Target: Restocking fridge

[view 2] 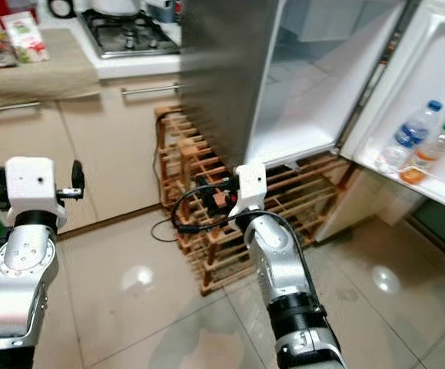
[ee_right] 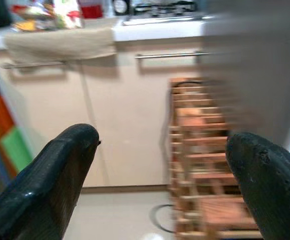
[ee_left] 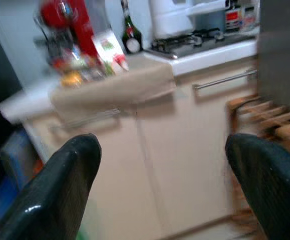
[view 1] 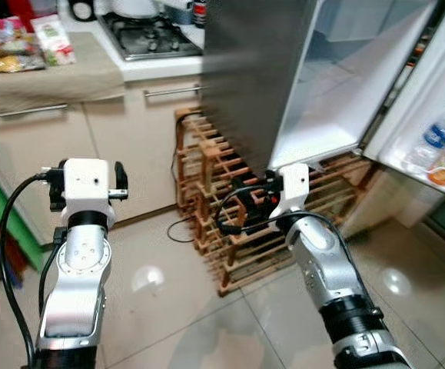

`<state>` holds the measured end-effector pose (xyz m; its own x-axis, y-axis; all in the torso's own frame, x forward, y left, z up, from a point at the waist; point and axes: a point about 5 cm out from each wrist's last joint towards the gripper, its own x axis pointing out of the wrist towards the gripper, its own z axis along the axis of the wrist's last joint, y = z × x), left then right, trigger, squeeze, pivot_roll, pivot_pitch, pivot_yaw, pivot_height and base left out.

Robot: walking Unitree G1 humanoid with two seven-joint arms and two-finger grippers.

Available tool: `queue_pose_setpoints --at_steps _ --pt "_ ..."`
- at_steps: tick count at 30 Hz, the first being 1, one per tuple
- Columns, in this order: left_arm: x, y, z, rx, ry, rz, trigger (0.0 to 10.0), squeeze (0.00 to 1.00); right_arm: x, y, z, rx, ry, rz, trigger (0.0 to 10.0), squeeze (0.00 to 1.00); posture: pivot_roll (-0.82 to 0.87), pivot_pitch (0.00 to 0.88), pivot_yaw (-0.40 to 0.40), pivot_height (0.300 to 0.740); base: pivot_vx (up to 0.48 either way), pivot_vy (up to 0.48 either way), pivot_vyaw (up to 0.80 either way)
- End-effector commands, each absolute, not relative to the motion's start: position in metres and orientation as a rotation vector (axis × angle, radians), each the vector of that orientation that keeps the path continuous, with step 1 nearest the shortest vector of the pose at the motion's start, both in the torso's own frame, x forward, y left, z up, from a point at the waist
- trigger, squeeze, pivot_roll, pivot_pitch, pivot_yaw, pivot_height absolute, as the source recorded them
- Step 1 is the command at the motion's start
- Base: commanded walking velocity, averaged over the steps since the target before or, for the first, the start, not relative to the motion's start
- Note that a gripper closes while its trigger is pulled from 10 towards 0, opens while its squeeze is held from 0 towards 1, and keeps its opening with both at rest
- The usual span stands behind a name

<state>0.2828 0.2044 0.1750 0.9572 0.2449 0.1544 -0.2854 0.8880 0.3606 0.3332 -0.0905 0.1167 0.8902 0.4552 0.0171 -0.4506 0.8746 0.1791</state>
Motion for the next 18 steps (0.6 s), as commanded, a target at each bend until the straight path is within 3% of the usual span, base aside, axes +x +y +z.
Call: queue_pose_setpoints --at_steps 1,4,9,14,18 --pt "0.283 0.203 0.19 0.503 -0.177 0.281 10.0 0.0 0.331 -0.102 0.106 0.201 0.05 0.428 10.0 0.0 0.05 0.0 -0.034 0.74 0.0 0.0 0.52" --pt "0.288 0.205 0.194 0.491 -0.164 0.232 10.0 0.0 0.332 -0.104 0.105 0.219 0.038 0.395 10.0 0.0 0.06 0.0 0.002 0.74 0.0 0.0 0.52" --pt "0.297 0.21 0.164 0.22 0.013 0.194 10.0 0.0 0.336 -0.098 0.105 0.255 0.031 0.399 10.0 0.04 0.07 0.0 -0.003 0.74 0.0 0.0 0.52" --pt "0.29 0.183 0.139 0.015 0.104 0.093 10.0 0.0 0.345 -0.087 0.115 0.216 0.019 0.479 10.0 0.07 0.07 0.0 -0.022 0.74 0.0 0.0 0.51" --pt "0.277 0.167 0.121 -0.003 0.177 0.009 10.0 0.0 0.354 -0.088 0.124 0.18 0.001 0.494 10.0 0.08 0.06 0.0 -0.044 0.74 0.0 0.0 0.51"
